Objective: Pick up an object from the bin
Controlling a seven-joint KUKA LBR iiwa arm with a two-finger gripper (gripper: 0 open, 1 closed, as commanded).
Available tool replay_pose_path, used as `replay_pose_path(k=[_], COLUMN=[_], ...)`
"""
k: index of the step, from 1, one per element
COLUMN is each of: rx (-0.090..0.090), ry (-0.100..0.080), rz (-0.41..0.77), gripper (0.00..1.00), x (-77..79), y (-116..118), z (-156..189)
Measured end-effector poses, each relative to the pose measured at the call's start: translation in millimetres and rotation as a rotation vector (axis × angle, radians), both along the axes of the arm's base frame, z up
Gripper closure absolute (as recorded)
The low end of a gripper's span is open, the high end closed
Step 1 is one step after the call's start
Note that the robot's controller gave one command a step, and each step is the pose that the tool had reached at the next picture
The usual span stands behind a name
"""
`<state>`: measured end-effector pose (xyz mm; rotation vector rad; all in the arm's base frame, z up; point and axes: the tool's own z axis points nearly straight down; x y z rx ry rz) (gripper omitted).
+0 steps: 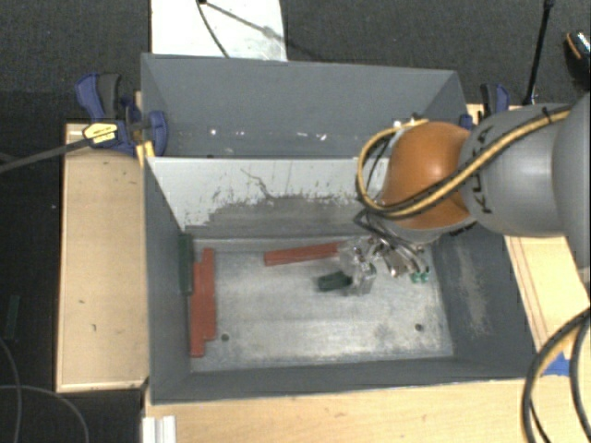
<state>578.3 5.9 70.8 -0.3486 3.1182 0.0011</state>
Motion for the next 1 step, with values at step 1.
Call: replay_pose_path(k=[1], rx=[0.000], ry=[-0.007], rz=[-0.007], gripper=[1.00], x=[-11.2], y=[6.1], z=[158.6])
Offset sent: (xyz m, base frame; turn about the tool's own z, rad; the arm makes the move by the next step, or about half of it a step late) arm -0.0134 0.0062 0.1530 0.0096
